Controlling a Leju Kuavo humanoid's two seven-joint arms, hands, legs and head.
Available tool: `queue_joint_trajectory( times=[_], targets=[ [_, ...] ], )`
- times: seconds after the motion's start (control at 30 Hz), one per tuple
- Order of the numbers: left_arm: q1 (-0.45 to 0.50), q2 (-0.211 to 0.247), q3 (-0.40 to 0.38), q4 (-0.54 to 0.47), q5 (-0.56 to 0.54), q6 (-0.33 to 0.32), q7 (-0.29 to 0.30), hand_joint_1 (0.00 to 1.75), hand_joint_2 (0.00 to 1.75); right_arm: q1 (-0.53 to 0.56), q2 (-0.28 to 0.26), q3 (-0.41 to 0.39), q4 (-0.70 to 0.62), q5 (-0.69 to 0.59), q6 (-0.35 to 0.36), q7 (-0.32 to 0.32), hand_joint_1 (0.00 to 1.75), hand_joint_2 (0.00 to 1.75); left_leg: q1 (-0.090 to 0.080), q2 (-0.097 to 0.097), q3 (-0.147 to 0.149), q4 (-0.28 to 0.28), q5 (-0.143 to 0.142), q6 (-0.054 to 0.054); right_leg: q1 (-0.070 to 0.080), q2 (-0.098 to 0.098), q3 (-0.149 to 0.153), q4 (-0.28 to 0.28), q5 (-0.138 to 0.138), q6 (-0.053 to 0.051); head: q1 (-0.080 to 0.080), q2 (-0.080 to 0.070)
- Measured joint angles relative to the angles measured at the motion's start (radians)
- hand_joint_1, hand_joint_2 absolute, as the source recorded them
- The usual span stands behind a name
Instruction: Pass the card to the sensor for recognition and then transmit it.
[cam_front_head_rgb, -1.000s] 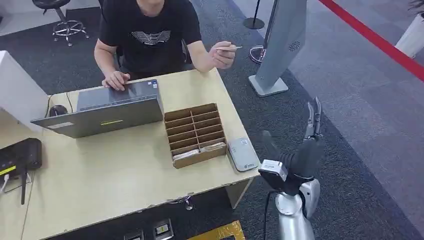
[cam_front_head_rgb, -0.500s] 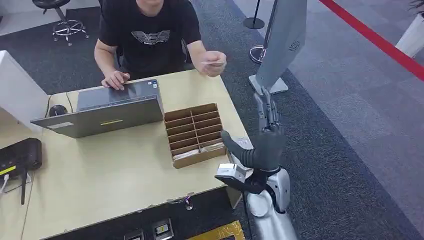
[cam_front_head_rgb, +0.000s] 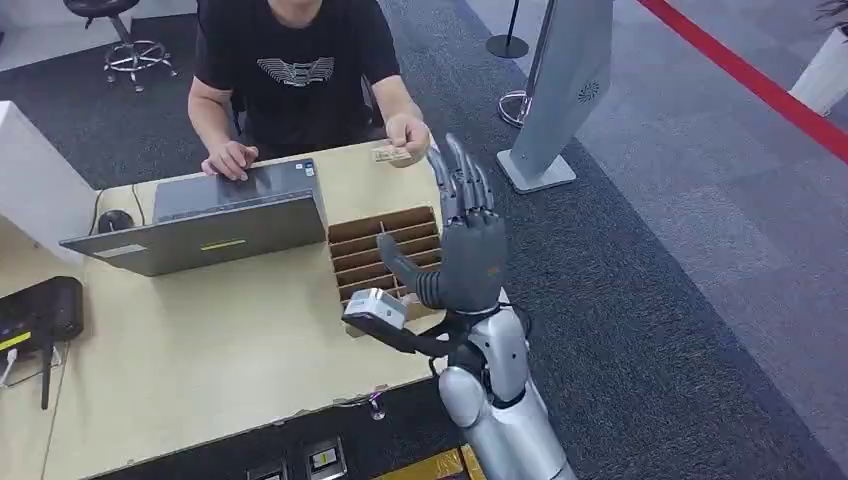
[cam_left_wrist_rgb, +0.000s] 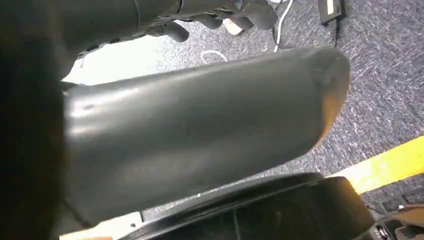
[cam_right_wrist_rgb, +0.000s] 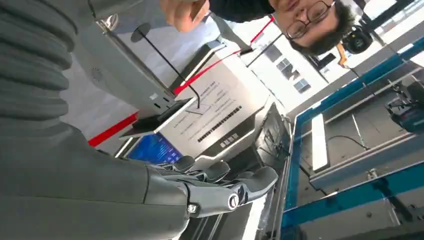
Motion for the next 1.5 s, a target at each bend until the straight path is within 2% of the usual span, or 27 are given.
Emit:
queue_joint_trajectory(
  times=[0.07, 0.13, 0.3, 0.53, 0.7, 0.9, 1.33, 1.5],
  targets=[
    [-0.006, 0.000, 0.000, 0.000, -0.004, -0.008, 0.000, 0.00, 0.00, -0.055, -0.033, 0.068, 0.027, 0.048, 0.000, 0.131, 0.00, 1.75, 0.000, 0.000, 0.000, 0.000, 0.000, 0.000, 0.000, 0.000, 0.000, 0.000, 0.000, 0.000, 0.000, 0.000],
    [-0.011, 0.000, -0.001, 0.000, -0.010, -0.011, 0.000, 0.00, 0.00, -0.102, -0.069, 0.143, 0.059, 0.067, 0.000, 0.225, 0.00, 1.75, 0.000, 0.000, 0.000, 0.000, 0.000, 0.000, 0.000, 0.000, 0.000, 0.000, 0.000, 0.000, 0.000, 0.000],
    [-0.022, 0.000, -0.005, 0.000, -0.027, -0.027, 0.010, 0.00, 0.00, -0.192, -0.126, 0.263, 0.142, 0.062, 0.000, 0.329, 0.00, 1.75, 0.000, 0.000, 0.000, 0.000, 0.000, 0.000, 0.000, -0.001, 0.000, 0.000, 0.000, 0.000, 0.000, 0.000],
    [-0.045, 0.000, -0.026, 0.000, -0.034, -0.047, 0.015, 0.00, 0.00, -0.319, -0.153, 0.397, 0.312, 0.007, 0.006, 0.376, 0.00, 1.75, 0.000, 0.000, -0.001, 0.000, 0.000, 0.000, 0.000, -0.001, -0.002, 0.001, 0.000, 0.000, 0.000, 0.000],
    [-0.057, 0.000, -0.030, 0.000, -0.034, -0.052, 0.015, 0.00, 0.00, -0.416, -0.155, 0.483, 0.456, 0.010, 0.079, 0.448, 0.00, 1.75, 0.000, -0.003, -0.002, 0.000, 0.002, -0.001, 0.000, -0.003, -0.002, 0.002, 0.000, 0.000, 0.000, 0.000],
    [-0.058, 0.000, -0.031, 0.000, -0.034, -0.054, 0.015, 0.00, 0.00, -0.458, -0.171, 0.521, 0.532, -0.003, 0.092, 0.482, 0.00, 1.75, 0.000, -0.003, -0.002, 0.000, 0.002, -0.001, 0.000, -0.002, -0.003, 0.002, 0.000, 0.000, 0.000, 0.000],
    [-0.058, 0.001, -0.032, 0.000, -0.034, -0.049, 0.015, 0.00, 0.00, -0.470, -0.199, 0.568, 0.572, 0.006, 0.125, 0.498, 0.00, 1.75, 0.000, -0.003, -0.002, 0.000, 0.002, -0.001, 0.000, -0.001, -0.004, 0.002, 0.000, 0.000, 0.000, 0.000],
    [-0.057, 0.000, -0.032, 0.000, -0.034, -0.046, 0.015, 0.00, 0.00, -0.470, -0.207, 0.581, 0.579, 0.052, 0.093, 0.556, 0.00, 1.75, 0.000, -0.002, -0.002, 0.000, 0.002, -0.001, 0.000, -0.001, -0.004, 0.002, 0.000, 0.000, 0.000, 0.000]
  ],
)
